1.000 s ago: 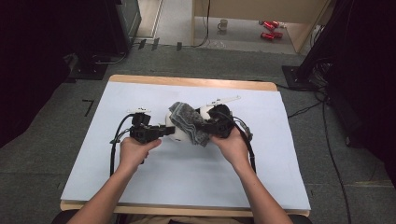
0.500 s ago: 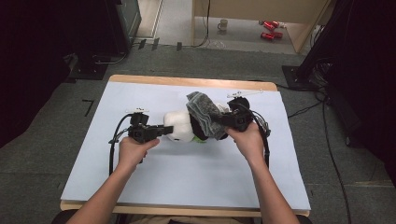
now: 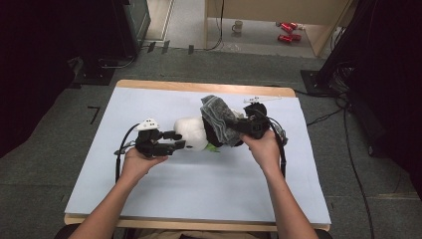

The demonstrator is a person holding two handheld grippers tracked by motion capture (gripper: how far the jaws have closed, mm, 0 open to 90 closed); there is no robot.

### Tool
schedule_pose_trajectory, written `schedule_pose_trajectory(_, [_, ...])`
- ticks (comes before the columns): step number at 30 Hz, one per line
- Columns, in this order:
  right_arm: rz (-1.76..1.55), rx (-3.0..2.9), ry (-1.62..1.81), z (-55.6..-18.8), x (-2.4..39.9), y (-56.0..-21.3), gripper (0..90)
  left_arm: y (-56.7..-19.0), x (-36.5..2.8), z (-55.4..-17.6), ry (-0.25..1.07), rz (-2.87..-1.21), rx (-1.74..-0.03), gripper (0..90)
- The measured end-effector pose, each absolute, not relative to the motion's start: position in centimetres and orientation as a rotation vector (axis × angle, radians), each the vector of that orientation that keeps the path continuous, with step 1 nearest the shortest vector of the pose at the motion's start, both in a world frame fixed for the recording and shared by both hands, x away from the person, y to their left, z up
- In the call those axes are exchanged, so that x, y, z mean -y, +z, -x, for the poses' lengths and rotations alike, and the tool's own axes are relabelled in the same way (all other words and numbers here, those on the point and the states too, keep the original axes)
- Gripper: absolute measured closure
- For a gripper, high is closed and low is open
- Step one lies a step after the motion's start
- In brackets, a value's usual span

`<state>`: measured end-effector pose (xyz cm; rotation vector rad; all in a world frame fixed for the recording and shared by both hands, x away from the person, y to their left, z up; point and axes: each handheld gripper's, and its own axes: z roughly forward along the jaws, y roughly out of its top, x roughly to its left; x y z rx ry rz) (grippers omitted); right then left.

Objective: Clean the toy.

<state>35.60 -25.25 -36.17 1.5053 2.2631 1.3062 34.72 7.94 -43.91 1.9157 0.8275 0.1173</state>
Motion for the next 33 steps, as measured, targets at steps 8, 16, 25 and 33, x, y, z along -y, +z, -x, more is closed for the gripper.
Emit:
schedule_pose_trajectory(8, [-1.506,-2.256,1.318,-35.6,25.2,-36.2,79.0,-45.1,-7.0,-35.2,0.21,-1.9,-0.826,41.8])
schedule_pose_trajectory(16, [-1.438,-2.261,1.437,-34.8,23.5,-35.2,79.6,-44.6,-6.6,-35.0,0.226,-1.882,-0.868,64.9])
schedule_pose_trajectory(25, [-1.331,-2.409,1.417,-34.0,17.7,-37.1,79.4,-43.8,-6.1,-34.2,0.22,-1.876,-0.86,69.2])
schedule_pose_trajectory(33, [-1.35,-2.41,1.282,-34.6,18.3,-38.2,79.1,-43.9,-6.1,-34.5,0.2,-1.91,-0.896,72.5])
